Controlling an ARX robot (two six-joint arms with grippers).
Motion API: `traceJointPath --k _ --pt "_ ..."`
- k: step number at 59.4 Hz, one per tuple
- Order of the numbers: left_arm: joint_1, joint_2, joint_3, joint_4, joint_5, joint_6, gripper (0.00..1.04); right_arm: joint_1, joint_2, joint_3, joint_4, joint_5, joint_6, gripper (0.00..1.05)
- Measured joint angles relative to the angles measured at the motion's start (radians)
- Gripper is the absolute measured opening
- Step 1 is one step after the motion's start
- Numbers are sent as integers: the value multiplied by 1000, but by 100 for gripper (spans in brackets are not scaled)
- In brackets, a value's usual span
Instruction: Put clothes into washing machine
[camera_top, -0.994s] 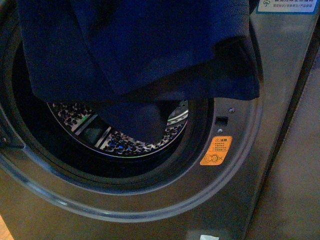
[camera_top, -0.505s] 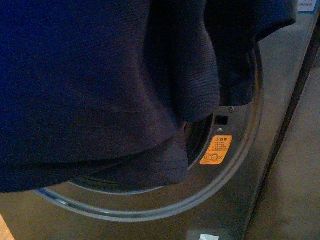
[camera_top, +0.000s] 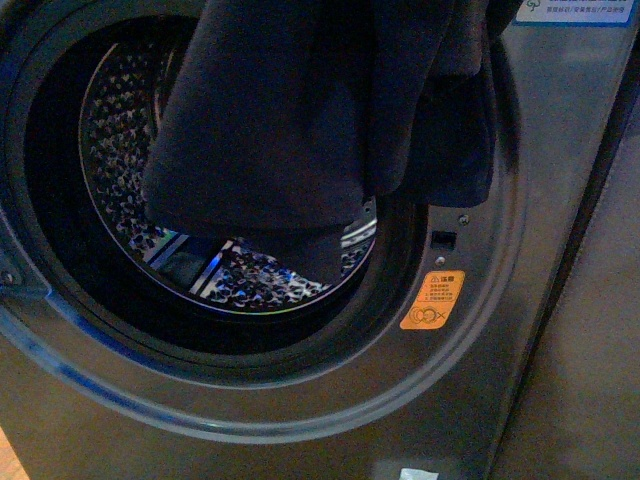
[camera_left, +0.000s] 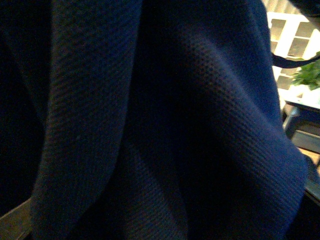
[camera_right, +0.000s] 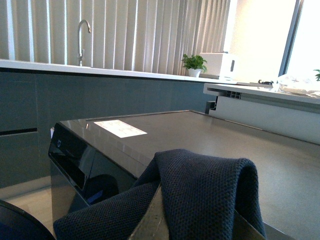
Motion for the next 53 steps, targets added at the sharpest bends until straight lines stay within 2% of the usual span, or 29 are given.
traceJointPath --k 16,25,32,37,42,53 --pt "-93 16 65 -25 -156 38 98 0 -3 0 2 2 0 5" --pt "-115 34 103 -36 -192 -21 98 0 -3 0 2 2 0 5" --pt "-130 55 143 -92 -261 -62 98 0 -3 0 2 2 0 5" --pt "-143 80 180 -142 -329 -92 98 0 -3 0 2 3 0 5" --pt "-166 118 220 -181 -443 -104 98 -2 -3 0 2 3 0 5" --pt "-210 166 283 -241 -651 -50 98 -2 -3 0 2 8 -1 5"
